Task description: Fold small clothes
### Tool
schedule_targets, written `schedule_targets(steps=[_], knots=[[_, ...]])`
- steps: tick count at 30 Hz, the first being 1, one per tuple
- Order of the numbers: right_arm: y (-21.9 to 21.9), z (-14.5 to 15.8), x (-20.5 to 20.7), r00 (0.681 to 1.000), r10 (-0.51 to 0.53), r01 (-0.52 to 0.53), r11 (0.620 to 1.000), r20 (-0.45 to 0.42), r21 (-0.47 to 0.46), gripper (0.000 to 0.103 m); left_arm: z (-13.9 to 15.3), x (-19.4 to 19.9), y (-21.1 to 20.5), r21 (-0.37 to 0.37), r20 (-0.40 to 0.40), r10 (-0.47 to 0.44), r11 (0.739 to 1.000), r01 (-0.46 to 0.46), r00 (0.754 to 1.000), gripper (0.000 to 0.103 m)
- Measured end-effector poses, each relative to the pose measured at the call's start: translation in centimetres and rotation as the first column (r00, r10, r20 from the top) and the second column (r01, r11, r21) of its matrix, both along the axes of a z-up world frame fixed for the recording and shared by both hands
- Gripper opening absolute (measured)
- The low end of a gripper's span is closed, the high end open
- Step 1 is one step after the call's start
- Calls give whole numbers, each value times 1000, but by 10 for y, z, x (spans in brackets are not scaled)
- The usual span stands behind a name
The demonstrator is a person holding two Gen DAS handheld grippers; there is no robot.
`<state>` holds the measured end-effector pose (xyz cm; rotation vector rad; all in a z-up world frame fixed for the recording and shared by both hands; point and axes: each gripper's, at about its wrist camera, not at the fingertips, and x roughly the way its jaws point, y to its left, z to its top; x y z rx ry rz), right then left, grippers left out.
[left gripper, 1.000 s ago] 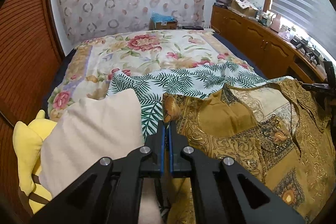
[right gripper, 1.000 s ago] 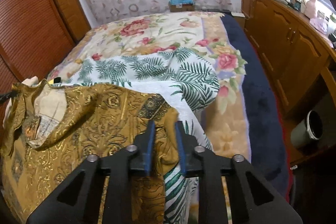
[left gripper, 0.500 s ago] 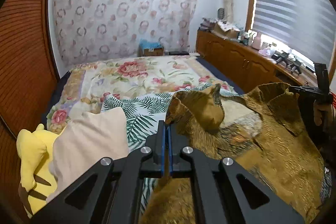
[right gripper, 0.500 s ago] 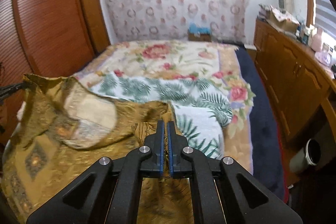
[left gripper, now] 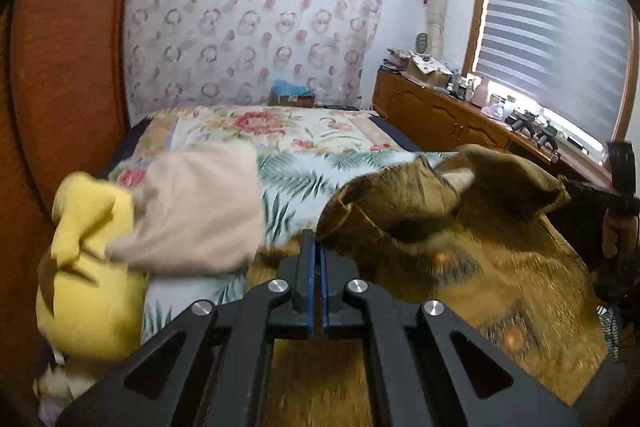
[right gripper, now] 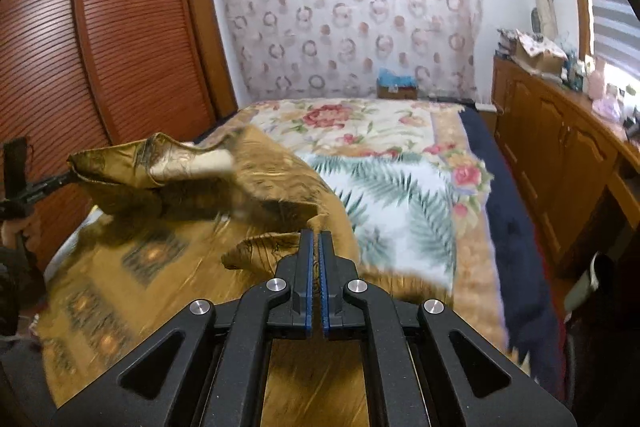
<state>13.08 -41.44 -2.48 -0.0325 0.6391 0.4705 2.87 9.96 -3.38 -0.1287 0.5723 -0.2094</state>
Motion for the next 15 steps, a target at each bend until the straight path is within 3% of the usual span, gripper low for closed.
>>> schedule_targets(steps=[8,12,15], knots=[[-49,-16,-50,993,-81,81,997,-82,-3,0,-13,-51,21,-20,-32,60,998,-61,998,0],[-55,-13,-70,994,-34,30,999,-103,-40,0,-9,-61,19,-17,-52,50,999,-51,997,3],[-50,-16,-76,993,-10,2,997,-114,-75,0,-8,-65,26,8,-45,85,996,-85,995,11]])
